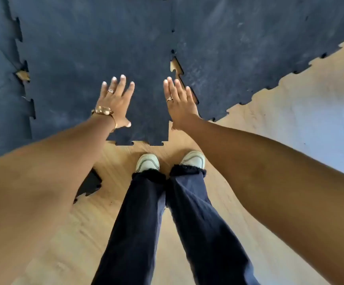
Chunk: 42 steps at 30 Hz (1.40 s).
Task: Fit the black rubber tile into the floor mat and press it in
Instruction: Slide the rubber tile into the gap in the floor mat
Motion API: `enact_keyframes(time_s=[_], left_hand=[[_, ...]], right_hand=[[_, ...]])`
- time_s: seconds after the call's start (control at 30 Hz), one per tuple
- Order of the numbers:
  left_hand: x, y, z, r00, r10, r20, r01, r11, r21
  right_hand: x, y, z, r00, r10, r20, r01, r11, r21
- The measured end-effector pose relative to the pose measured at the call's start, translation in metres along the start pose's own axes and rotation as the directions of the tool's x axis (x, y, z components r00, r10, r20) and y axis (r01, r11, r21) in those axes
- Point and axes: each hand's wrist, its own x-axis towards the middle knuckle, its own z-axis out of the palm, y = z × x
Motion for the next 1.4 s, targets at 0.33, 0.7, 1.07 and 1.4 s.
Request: enact_keyframes(time_s=[0.33,0.7,1.07,1.4], left_hand=[[0.076,-0.061,0.076,0.961,-0.248,0.119,0.269,0.940,-0.211],[0.088,-0.057,0.080,0.949,-0.314,-0.002,0.312,0.944,-0.104],[0.080,-0.079,0.084,0.979,-0.201,-0.016,0.201,0.979,-0.028],[0.061,-0.120,0.127,0.870,-0.394,-0.298,0.358,0.918,-0.169]], right_hand=[[0.137,-0.055,0.056,0.994,0.055,-0.090,-0.061,0.996,-0.065],[0.154,-0.069,0.078,0.943,0.050,-0.329,-0.131,0.965,-0.227],[0.146,-0.079,0.057,0.988,0.137,-0.066,-0.146,0.973,-0.177],[0.130,-0.047,0.032,0.999,-0.044,-0.005,0.041,0.961,-0.273]])
